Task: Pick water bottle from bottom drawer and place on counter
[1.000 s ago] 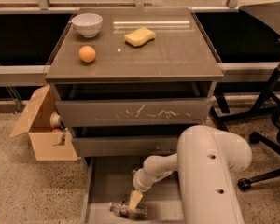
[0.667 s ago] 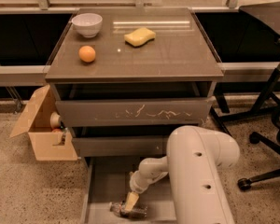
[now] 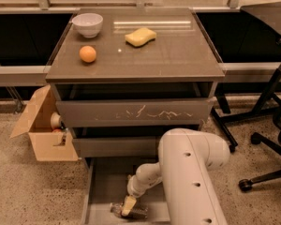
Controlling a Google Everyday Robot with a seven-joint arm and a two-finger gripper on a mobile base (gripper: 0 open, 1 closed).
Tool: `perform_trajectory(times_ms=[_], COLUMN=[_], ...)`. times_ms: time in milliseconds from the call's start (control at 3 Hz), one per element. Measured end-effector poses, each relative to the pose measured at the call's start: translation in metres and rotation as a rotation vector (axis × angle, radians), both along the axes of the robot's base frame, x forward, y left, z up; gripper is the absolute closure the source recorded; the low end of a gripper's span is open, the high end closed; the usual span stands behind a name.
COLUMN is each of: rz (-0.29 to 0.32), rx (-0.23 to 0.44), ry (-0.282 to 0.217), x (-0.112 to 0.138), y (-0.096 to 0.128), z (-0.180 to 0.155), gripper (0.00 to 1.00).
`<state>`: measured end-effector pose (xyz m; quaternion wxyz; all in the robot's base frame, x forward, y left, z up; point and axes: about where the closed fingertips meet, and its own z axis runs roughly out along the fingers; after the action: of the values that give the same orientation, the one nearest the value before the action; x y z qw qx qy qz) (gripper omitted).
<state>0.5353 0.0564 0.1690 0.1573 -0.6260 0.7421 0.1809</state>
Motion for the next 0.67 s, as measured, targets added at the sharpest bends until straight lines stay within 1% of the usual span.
perform_trajectory(times_ms=[333, 667], rz=[0.001, 0.004], rx=[-0.043, -0.065], ry=[0.006, 0.016], x=[-0.007, -0.012], y=[0.001, -0.004], z=[-0.016, -0.033], gripper=[0.0, 0.0])
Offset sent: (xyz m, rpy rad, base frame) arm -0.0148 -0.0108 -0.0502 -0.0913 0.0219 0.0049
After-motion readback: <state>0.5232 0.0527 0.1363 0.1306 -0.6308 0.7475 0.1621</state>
